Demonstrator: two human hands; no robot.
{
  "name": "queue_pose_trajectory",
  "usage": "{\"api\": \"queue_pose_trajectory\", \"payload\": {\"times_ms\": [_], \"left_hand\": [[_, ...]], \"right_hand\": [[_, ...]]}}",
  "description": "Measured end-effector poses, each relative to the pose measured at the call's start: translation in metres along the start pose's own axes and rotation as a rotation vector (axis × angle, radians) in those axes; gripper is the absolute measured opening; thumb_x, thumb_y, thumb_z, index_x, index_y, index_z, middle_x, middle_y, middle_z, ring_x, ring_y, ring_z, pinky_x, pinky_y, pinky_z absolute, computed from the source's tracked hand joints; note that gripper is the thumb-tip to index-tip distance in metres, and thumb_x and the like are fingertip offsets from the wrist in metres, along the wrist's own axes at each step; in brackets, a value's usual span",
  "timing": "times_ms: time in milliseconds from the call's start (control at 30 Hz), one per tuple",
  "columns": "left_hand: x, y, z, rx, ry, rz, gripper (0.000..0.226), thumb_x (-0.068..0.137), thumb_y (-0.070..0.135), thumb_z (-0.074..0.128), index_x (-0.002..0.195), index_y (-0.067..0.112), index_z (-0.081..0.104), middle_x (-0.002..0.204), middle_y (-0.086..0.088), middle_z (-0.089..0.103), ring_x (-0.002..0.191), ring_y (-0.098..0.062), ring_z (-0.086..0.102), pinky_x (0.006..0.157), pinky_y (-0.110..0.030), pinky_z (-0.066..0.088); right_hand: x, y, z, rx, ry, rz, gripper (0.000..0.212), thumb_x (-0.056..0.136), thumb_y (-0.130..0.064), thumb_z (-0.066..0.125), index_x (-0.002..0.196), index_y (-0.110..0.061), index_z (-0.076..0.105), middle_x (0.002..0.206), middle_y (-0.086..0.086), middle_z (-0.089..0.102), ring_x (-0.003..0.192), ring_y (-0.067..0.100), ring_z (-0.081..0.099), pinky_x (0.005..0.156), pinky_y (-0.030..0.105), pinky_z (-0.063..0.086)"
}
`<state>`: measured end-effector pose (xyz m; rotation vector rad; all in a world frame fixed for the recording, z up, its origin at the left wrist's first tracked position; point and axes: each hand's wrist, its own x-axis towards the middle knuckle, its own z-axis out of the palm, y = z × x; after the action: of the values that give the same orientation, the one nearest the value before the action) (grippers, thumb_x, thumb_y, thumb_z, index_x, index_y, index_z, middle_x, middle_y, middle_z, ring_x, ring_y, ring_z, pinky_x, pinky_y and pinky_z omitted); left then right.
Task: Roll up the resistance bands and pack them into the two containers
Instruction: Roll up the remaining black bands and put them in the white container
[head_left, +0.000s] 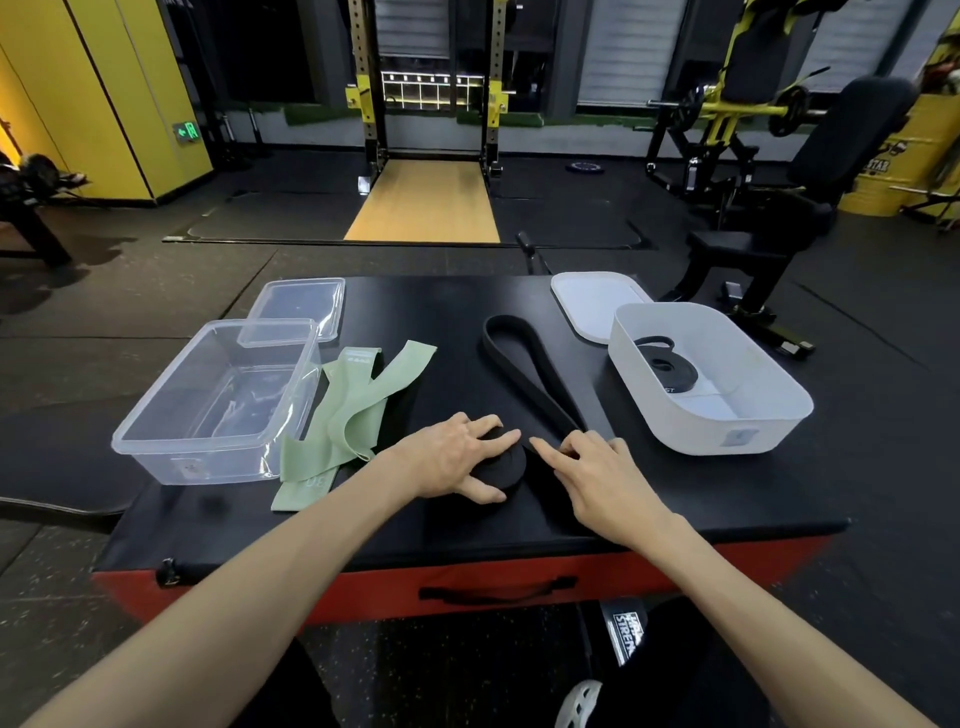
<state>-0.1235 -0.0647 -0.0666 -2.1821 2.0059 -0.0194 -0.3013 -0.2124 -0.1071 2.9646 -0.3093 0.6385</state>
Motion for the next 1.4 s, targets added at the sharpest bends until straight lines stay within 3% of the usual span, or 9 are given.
{"api": "queue_pose_trajectory", "payload": {"times_ms": [100,333,533,600,800,933,1067,1167,1400], "left_hand": [[0.0,0.007,0.002,0.056,0.014,-0.058,0.087,0.087,0.068,0.04,0.153,0.022,0.008,0.153,-0.007,0.022,0.11,-0.029,0.044,0.105,-0.032,0.032],[-0.001,0.021,0.004,0.082,0.038,-0.194,0.087,0.088,0.069,0.034,0.153,0.017,0.007,0.15,-0.011,0.026,0.105,-0.031,0.044,0.102,-0.032,0.03],[0.004,0.036,0.004,0.026,0.06,-0.373,0.087,0.088,0.07,0.032,0.152,0.015,0.01,0.144,-0.012,0.033,0.107,-0.03,0.044,0.095,-0.033,0.034],[0.008,0.038,0.008,0.016,0.057,-0.418,0.089,0.086,0.072,0.031,0.151,0.014,0.011,0.141,-0.013,0.035,0.104,-0.031,0.045,0.094,-0.034,0.036],[0.012,0.054,0.003,-0.068,0.046,-0.588,0.09,0.084,0.071,0.04,0.15,0.014,0.017,0.141,-0.013,0.037,0.113,-0.033,0.044,0.092,-0.035,0.038],[0.005,0.043,0.0,-0.068,0.061,-0.467,0.093,0.083,0.075,0.036,0.151,0.014,0.014,0.143,-0.013,0.035,0.117,-0.033,0.042,0.093,-0.039,0.038],[0.001,0.012,-0.007,-0.026,-0.059,-0.114,0.1,0.08,0.075,0.043,0.153,0.019,0.003,0.158,-0.011,0.013,0.134,-0.033,0.03,0.11,-0.041,0.03],[0.006,-0.006,-0.009,-0.049,-0.084,0.063,0.095,0.079,0.074,0.047,0.152,0.029,0.006,0.158,-0.01,0.015,0.135,-0.028,0.031,0.112,-0.039,0.028],[0.0,0.0,-0.002,-0.031,0.024,0.044,0.083,0.087,0.068,0.043,0.152,0.029,0.008,0.15,-0.008,0.026,0.12,-0.025,0.039,0.108,-0.032,0.03]], "right_hand": [[0.003,-0.004,0.005,-0.039,0.005,0.008,0.059,0.069,-0.009,0.076,0.125,-0.016,0.058,0.082,0.0,0.056,0.074,0.022,0.054,0.058,0.032,0.04],[0.003,-0.016,0.003,-0.046,-0.004,-0.017,0.032,0.074,-0.017,0.077,0.102,-0.008,0.064,0.075,0.001,0.057,0.066,0.022,0.054,0.057,0.03,0.04],[0.011,-0.023,-0.003,-0.023,-0.074,0.008,0.013,0.08,-0.015,0.069,0.08,-0.013,0.057,0.07,0.002,0.054,0.062,0.023,0.053,0.057,0.03,0.033],[0.013,-0.021,-0.005,-0.022,-0.114,0.001,0.008,0.085,-0.016,0.063,0.088,-0.011,0.058,0.077,0.004,0.057,0.068,0.025,0.055,0.059,0.031,0.033],[0.016,-0.019,0.006,-0.048,-0.108,-0.039,0.046,0.077,-0.014,0.07,0.119,0.004,0.059,0.082,0.008,0.062,0.063,0.023,0.054,0.057,0.033,0.05],[0.012,-0.021,0.008,-0.038,-0.055,-0.012,0.049,0.075,-0.016,0.075,0.119,-0.001,0.06,0.083,0.005,0.061,0.065,0.022,0.054,0.051,0.031,0.045],[0.011,-0.022,0.005,-0.064,-0.025,-0.005,0.05,0.071,-0.019,0.078,0.117,-0.005,0.063,0.081,0.001,0.061,0.065,0.021,0.056,0.05,0.03,0.038],[0.008,-0.02,0.004,-0.041,-0.021,-0.007,0.05,0.076,-0.021,0.074,0.122,-0.008,0.06,0.084,-0.001,0.059,0.07,0.021,0.055,0.054,0.033,0.04],[0.004,-0.015,-0.003,0.003,-0.145,0.006,0.05,0.088,-0.025,0.058,0.136,-0.014,0.048,0.095,-0.002,0.057,0.085,0.021,0.054,0.065,0.035,0.043]]}}
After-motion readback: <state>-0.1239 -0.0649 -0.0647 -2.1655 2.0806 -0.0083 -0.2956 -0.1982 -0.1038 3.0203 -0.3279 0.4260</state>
